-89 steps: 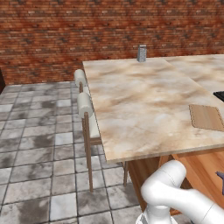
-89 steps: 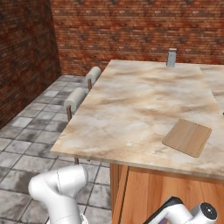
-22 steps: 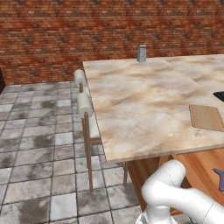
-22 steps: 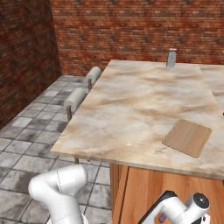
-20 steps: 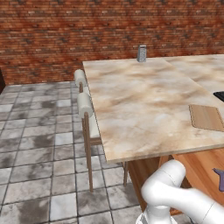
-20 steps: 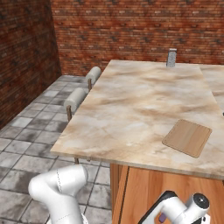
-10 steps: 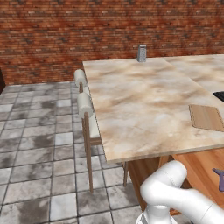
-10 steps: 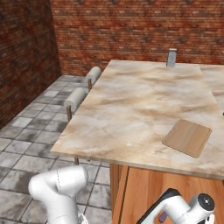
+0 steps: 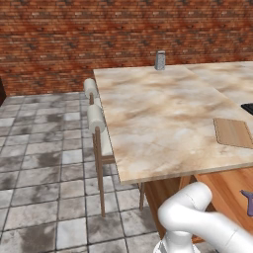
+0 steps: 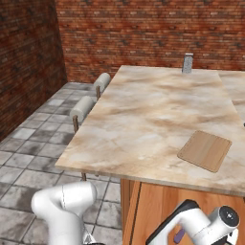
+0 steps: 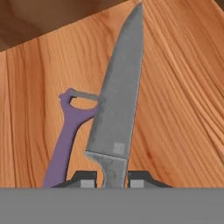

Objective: Open the drawer on the right and place the cutting tools on the cutting board.

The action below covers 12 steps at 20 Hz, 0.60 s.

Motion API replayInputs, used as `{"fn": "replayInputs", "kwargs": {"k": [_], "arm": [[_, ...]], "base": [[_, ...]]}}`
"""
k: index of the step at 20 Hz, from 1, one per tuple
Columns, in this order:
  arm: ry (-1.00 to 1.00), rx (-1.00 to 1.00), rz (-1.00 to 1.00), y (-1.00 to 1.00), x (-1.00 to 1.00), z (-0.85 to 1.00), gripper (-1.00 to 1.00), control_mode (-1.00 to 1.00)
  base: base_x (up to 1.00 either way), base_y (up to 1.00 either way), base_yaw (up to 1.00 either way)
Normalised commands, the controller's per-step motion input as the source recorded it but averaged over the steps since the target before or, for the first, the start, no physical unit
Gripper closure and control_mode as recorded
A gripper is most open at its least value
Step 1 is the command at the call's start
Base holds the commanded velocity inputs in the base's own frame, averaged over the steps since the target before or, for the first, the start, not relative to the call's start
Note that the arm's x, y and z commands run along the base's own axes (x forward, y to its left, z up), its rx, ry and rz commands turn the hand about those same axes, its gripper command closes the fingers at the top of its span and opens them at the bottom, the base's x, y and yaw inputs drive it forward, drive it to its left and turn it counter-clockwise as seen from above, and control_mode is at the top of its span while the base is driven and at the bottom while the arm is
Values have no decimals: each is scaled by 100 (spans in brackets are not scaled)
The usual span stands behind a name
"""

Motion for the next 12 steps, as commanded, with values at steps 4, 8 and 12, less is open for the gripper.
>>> {"fn": "replayInputs", "kwargs": {"k": [4, 8, 12], "arm": [[0, 0, -1, 8, 0, 48, 100, -100], [0, 0, -3, 8, 0, 57, 100, -100], [-1, 0, -4, 11, 0, 62, 100, -100]], "base": [[0, 0, 0], [0, 0, 0], [0, 0, 0]]}}
